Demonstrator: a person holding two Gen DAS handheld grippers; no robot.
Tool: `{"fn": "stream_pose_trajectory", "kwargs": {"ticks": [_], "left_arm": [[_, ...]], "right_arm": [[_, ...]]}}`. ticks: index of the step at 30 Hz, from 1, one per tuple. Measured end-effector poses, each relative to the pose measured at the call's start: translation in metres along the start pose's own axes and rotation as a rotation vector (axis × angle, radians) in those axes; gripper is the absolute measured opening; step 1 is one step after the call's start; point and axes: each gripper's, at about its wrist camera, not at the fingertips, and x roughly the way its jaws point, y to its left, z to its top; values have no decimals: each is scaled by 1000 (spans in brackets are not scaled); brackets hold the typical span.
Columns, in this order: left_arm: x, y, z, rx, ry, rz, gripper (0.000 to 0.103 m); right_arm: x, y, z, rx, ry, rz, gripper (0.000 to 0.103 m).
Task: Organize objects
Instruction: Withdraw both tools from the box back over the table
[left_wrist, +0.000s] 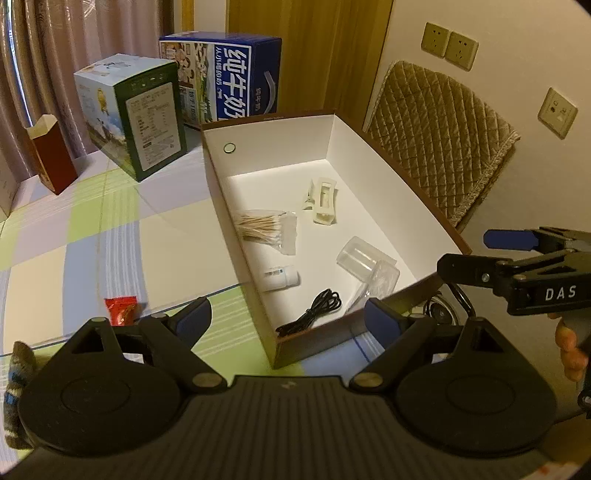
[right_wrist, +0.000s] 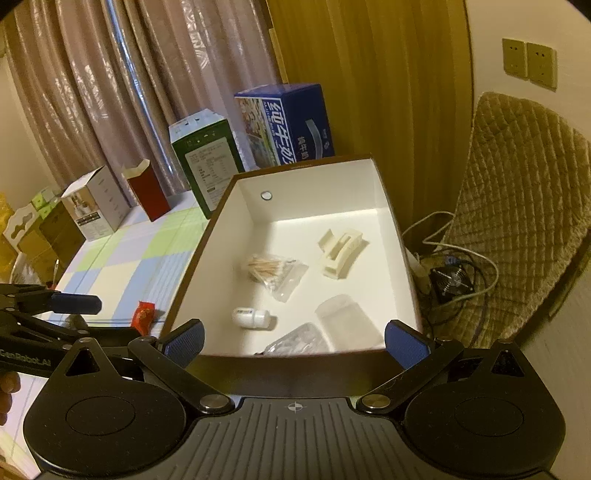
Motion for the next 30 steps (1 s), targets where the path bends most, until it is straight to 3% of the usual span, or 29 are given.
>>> {"fn": "stream_pose_trajectory", "kwargs": {"ticks": [11, 30], "left_arm": [[-44, 47, -36, -38, -27, -12, 88], [-92, 148, -116, -199, 13, 89, 88]], "right_arm": [[-5, 50, -22, 9, 8, 4, 101], [36, 140, -61, -49, 116, 98, 101]]}}
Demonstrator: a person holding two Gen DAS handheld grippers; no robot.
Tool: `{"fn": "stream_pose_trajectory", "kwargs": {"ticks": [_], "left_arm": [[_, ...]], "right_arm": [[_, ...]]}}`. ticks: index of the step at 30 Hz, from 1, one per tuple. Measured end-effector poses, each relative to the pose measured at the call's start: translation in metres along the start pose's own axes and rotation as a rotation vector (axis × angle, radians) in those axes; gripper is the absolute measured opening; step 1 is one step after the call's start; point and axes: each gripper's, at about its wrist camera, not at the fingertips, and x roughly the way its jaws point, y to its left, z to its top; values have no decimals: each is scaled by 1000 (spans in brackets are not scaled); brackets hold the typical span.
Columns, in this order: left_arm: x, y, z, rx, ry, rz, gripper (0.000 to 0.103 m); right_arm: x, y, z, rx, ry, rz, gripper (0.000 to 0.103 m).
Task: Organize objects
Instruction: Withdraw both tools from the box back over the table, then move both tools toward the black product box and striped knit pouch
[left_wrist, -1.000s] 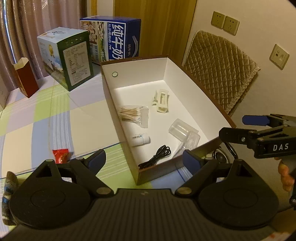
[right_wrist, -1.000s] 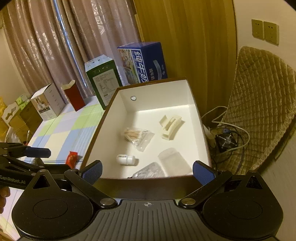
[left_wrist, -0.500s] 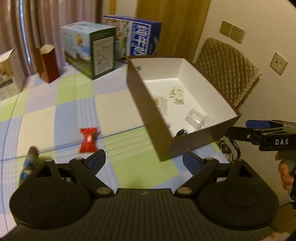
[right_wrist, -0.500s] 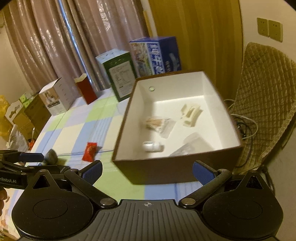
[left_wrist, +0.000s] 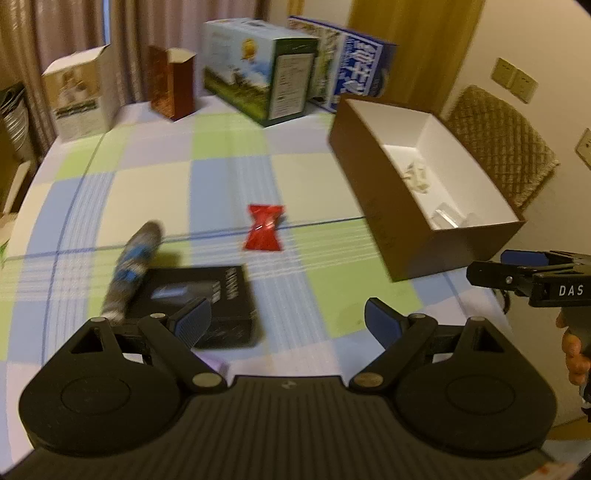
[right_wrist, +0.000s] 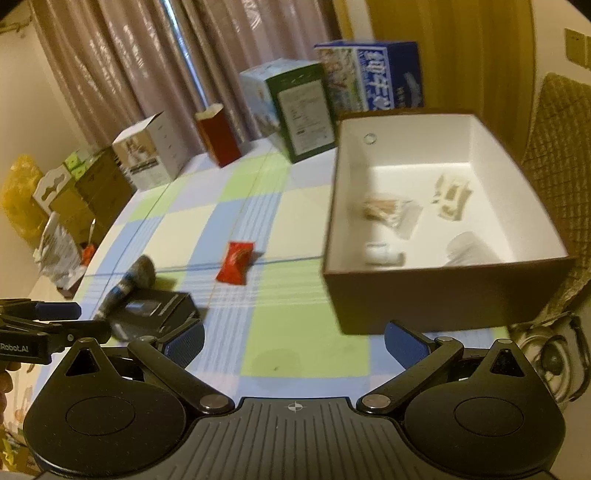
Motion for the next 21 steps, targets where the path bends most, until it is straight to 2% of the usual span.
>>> {"fn": "stream_pose_trajectory", "kwargs": {"ticks": [10, 21], "left_arm": [[-12, 51, -28, -93, 25, 72, 88], [-16, 95, -42, -152, 43, 136, 88]], "right_arm": [[28, 38, -6, -64, 52, 53, 101], [57, 70, -12, -113, 92, 81, 101]]}}
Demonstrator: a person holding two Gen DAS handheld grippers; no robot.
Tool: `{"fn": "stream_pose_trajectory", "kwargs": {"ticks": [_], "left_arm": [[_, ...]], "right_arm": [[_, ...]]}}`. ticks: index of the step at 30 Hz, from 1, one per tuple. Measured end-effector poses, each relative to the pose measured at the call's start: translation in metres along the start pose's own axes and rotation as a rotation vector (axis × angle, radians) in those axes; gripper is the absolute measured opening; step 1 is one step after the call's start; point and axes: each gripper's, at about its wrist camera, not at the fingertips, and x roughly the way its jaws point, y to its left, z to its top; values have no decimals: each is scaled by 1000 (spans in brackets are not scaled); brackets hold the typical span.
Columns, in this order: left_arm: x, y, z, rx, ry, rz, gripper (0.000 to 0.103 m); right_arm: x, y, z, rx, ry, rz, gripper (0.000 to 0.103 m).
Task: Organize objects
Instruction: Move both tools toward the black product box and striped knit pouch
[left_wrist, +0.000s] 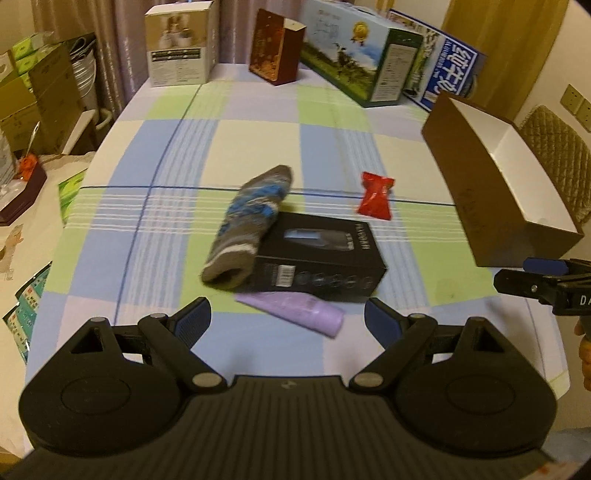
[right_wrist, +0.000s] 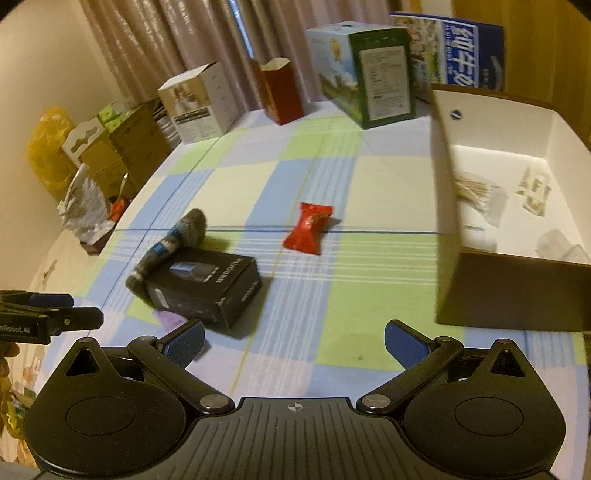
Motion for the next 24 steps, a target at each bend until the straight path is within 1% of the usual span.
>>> {"fn": "stream_pose_trajectory", "kwargs": {"ticks": [4, 8, 12, 17, 18, 21, 24], "left_arm": [[6, 11, -3, 2, 20, 25, 88], [10, 24, -5, -12, 35, 25, 88], [13, 32, -5, -13, 40, 24, 88], [21, 41, 2, 1, 44, 15, 87], [23, 42, 3, 3, 44, 12, 87], [31, 43, 12, 22, 43, -3, 87], [40, 42, 21, 44, 43, -10, 87]], "right_arm": [[15, 16, -2, -42, 15, 19, 101], [30, 27, -2, -52, 29, 21, 101], [42, 29, 2, -55, 24, -7, 101], [50, 27, 10, -73, -3, -39, 100], [51, 28, 11, -90, -10, -41, 99], [57, 35, 10, -163, -18, -54, 92], [66, 44, 5, -279, -24, -65, 86]]}}
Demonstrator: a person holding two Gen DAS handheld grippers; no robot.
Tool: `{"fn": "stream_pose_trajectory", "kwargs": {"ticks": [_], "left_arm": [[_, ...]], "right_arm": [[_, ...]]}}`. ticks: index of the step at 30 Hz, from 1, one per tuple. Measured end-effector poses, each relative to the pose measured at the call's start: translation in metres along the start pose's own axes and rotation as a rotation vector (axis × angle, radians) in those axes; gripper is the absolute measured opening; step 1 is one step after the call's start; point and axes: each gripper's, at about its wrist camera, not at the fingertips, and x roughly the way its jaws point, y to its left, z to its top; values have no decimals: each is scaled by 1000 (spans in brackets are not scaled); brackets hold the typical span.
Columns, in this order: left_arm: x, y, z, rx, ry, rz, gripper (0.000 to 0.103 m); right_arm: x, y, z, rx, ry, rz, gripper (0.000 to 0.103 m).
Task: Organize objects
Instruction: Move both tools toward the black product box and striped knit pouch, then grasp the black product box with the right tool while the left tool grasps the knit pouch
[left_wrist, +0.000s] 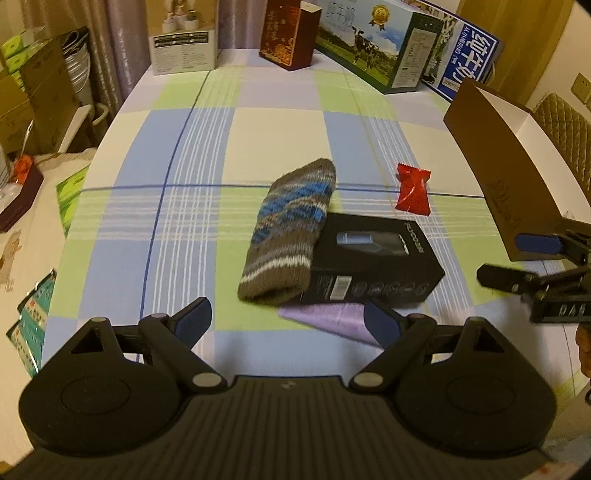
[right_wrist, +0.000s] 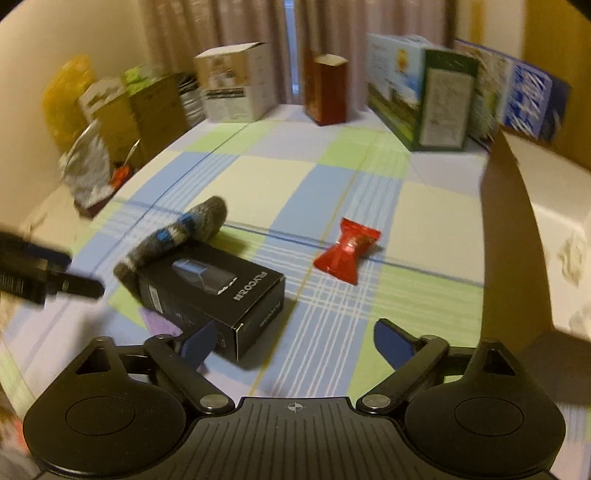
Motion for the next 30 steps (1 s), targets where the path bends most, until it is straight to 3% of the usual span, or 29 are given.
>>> {"fn": "stream_pose_trajectory", "kwargs": {"ticks": [4, 12, 19, 22, 26, 30], "left_arm": [[8, 4, 8, 6, 5, -11, 87], [13, 27, 6, -35, 27, 12, 87], [11, 43, 0, -86, 35, 40, 87], [9, 47, -5, -105, 39, 52, 87], [7, 51, -12, -119, 46, 60, 86], [6, 49, -13, -112, 42, 54, 86]], "right_arm": [[11, 16, -8, -176, -18, 10, 76], [39, 60, -31, -654, -66, -19, 76], [78, 82, -57, -943, -78, -89, 76], [83, 81, -60, -973, -103, -112, 58], [72, 72, -53, -921, -96, -76, 55], [49, 53, -39, -726, -43, -18, 53]]}}
